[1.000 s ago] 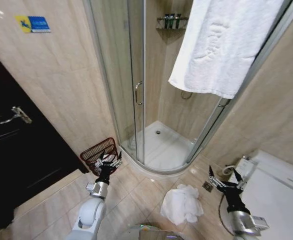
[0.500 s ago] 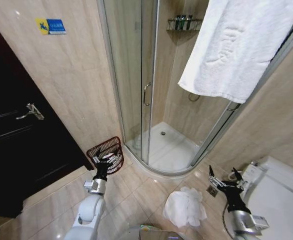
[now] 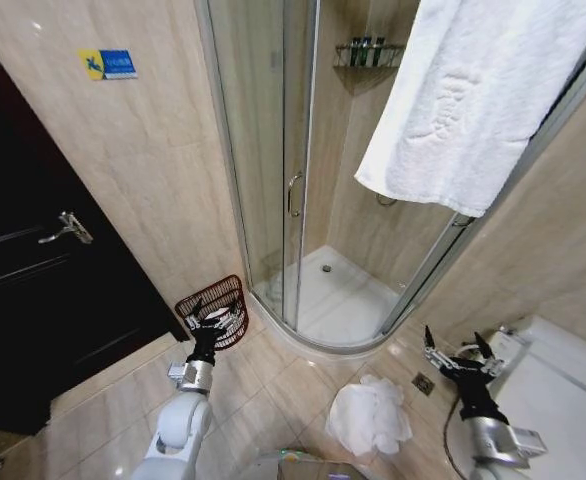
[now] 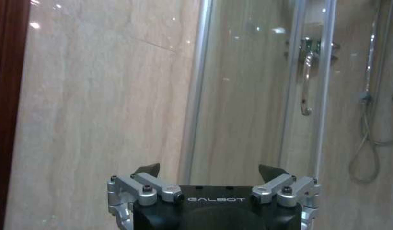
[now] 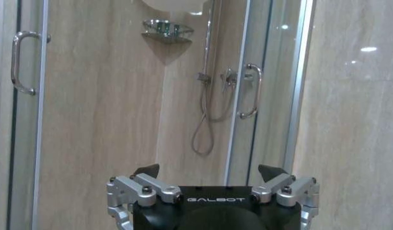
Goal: Discard the used towel into the hamper.
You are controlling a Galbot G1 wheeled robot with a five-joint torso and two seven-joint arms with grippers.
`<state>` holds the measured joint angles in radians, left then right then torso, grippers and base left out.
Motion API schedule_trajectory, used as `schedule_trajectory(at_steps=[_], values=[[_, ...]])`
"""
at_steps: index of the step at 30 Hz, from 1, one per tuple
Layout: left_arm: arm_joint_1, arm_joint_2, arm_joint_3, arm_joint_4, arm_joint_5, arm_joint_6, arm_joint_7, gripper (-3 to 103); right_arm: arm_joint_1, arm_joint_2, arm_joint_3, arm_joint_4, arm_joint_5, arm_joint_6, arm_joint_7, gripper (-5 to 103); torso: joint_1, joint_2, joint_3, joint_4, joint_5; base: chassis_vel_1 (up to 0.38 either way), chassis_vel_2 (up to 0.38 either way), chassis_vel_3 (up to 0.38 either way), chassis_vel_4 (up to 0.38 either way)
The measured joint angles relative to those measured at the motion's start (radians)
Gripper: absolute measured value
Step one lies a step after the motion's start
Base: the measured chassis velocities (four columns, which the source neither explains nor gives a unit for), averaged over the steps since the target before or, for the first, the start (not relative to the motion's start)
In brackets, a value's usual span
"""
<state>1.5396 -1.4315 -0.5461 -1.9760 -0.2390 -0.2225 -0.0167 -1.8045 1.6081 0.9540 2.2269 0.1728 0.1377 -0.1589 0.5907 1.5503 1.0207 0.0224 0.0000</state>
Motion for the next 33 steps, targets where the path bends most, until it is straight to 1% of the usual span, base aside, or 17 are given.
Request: schedule_trajectory(at_steps=[3,5,11,12,15,16,18,19,22,23,25,26,28,29,30,31,33], values=[[-0.001,-0.002,0.001,-0.001,0.007,-0.001,-0.006,100,-0.001,0.0,0.001,0.0,0.002,0.001,-0.001,100,0.006,0.013,0.007,0.0001,0.0,0.0,0.0,0.0,0.0],[0.0,-0.004,0.01,-0.001,0.028,-0.018,-0.028,100,-0.002,0.0,0.001,0.0,0.003,0.004,-0.001,100,0.012,0.025,0.013,0.0003,0.0,0.031,0.018,0.021,0.024],[0.025,-0.011,0.013,-0.015,0.058,-0.018,-0.042,100,0.003,0.0,0.01,0.031,0.022,-0.007,0.0,100,0.015,0.032,0.017,0.0002,0.0001,0.0,0.0,0.0,0.0],[0.03,-0.013,0.01,-0.02,0.065,-0.014,-0.047,100,0.01,-0.001,0.022,0.053,0.036,-0.02,0.001,100,0.015,0.032,0.017,-0.0002,0.0002,0.0,0.0,0.0,0.0],[0.038,-0.02,-0.009,-0.034,0.084,-0.008,-0.057,100,0.05,-0.004,0.084,0.143,0.077,-0.089,0.019,100,0.015,0.032,0.017,0.0002,-0.0002,0.0,0.0,0.0,0.0],[0.038,-0.02,-0.009,-0.034,0.084,-0.008,-0.057,100,0.05,-0.004,0.084,0.143,0.077,-0.089,0.019,100,0.015,0.032,0.017,0.0002,-0.0002,0.0,0.0,0.0,0.0],[0.04,-0.03,-0.021,-0.041,0.104,-0.007,-0.058,100,0.093,-0.008,0.126,0.248,0.122,-0.177,0.046,100,0.015,0.031,0.017,0.0001,-0.0003,0.0,0.0,0.0,0.0],[0.04,-0.03,-0.021,-0.041,0.104,-0.007,-0.058,100,0.093,-0.008,0.126,0.248,0.122,-0.177,0.046,100,0.015,0.031,0.017,0.0001,-0.0003,0.0,0.0,0.0,0.0],[0.04,-0.048,-0.018,-0.045,0.117,-0.007,-0.058,100,0.145,-0.036,0.137,0.28,0.157,-0.273,0.087,100,0.014,0.029,0.016,0.0,0.0003,0.0,0.0,0.0,0.0],[0.04,-0.048,-0.018,-0.045,0.117,-0.007,-0.058,100,0.145,-0.036,0.137,0.28,0.157,-0.273,0.087,100,0.014,0.029,0.016,0.0,0.0003,0.0,0.0,0.0,0.0],[0.045,-0.056,-0.013,-0.049,0.129,-0.007,-0.057,100,0.205,-0.084,0.141,0.281,0.173,-0.314,0.109,100,0.013,0.028,0.015,-0.0001,0.0003,0.0,0.0,0.0,0.0],[0.045,-0.056,-0.013,-0.049,0.129,-0.007,-0.057,100,0.205,-0.084,0.141,0.281,0.173,-0.314,0.109,100,0.013,0.028,0.015,-0.0001,0.0003,0.0,0.0,0.0,0.0],[0.05,-0.062,-0.01,-0.052,0.138,-0.007,-0.056,100,0.288,-0.158,0.164,0.282,0.173,-0.355,0.124,100,0.013,0.028,0.015,0.0002,0.0003,0.0,0.0,0.0,0.0],[0.052,-0.064,-0.009,-0.052,0.142,-0.008,-0.056,100,0.315,-0.195,0.171,0.282,0.198,-0.375,0.132,100,0.013,0.027,0.015,0.0004,0.0002,0.0,0.0,0.0,0.0],[0.052,-0.064,-0.009,-0.052,0.142,-0.008,-0.056,100,0.315,-0.195,0.171,0.282,0.198,-0.375,0.132,100,0.013,0.027,0.015,0.0004,0.0002,0.0,0.0,0.0,0.0],[0.053,-0.065,-0.009,-0.052,0.146,-0.008,-0.056,100,0.336,-0.236,0.173,0.282,0.23,-0.393,0.142,100,0.013,0.027,0.014,0.0005,-0.0001,0.0,0.0,0.0,0.0],[0.053,-0.066,-0.01,-0.052,0.151,-0.009,-0.056,100,0.355,-0.302,0.168,0.28,0.268,-0.392,0.148,100,0.012,0.026,0.014,0.0002,0.0001,0.0,0.0,0.0,0.0]])
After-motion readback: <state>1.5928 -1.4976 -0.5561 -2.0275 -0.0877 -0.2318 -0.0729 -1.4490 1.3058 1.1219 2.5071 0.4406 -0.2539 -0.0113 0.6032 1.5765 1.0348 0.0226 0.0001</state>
